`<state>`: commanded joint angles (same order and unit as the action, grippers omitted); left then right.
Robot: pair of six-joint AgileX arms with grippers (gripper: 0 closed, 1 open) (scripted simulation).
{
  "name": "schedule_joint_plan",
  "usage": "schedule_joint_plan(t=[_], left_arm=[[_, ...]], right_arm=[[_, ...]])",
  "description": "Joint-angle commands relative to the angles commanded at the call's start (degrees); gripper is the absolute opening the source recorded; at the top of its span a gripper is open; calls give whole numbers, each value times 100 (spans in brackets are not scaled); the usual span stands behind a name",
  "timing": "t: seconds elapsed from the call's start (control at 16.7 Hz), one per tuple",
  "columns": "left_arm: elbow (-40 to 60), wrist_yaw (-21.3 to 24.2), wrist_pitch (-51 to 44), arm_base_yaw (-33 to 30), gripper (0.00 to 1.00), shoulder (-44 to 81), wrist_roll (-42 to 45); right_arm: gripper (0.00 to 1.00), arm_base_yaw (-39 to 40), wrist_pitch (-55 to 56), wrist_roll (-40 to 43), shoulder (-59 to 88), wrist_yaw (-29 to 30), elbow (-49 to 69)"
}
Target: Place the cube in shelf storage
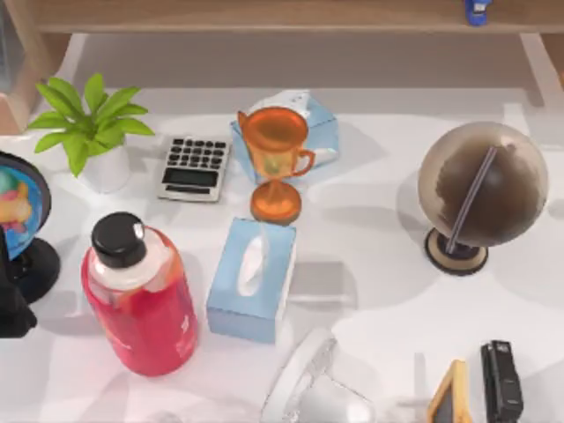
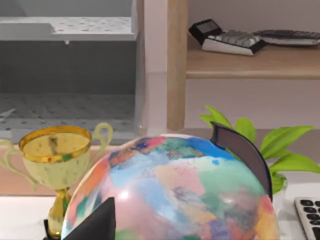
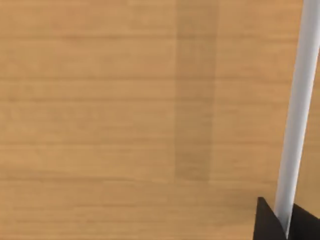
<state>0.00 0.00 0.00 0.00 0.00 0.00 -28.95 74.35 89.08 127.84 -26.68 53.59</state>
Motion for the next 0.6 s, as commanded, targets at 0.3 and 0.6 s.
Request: schedule_joint_plan(t=[0.3,0.6], left_arm=[[0,0,0,0,100,0,0],[0,0,0,0,100,0,0]], right_arm=[[0,-30,78,-3,-46,-52,-69],[0,-310,575,-8,-371,-338,-1083]])
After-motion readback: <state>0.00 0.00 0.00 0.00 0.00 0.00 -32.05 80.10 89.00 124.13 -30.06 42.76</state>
